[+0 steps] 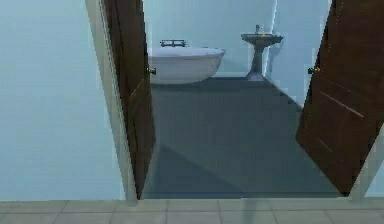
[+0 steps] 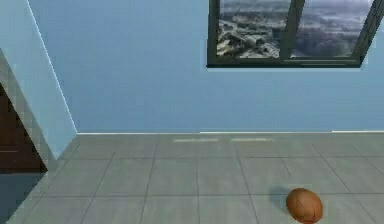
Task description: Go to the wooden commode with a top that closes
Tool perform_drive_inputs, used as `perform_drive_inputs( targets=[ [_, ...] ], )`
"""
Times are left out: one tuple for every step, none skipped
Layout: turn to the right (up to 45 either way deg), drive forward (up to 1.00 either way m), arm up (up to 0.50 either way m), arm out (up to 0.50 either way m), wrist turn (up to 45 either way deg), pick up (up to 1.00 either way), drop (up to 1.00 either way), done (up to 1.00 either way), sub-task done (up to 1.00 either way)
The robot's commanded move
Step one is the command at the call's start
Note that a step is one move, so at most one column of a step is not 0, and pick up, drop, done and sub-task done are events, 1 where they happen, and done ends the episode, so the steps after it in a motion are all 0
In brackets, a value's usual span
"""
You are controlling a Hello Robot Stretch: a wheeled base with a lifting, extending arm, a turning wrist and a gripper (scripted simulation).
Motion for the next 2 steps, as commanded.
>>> perform_drive_inputs(
  targets=[
    [0.0,1.0,0.0,0.0,0.0,0.0,0.0,0.0,0.0],
    [3.0,0.0,0.0,0.0,0.0,0.0,0.0,0.0,0.0]
  ],
)
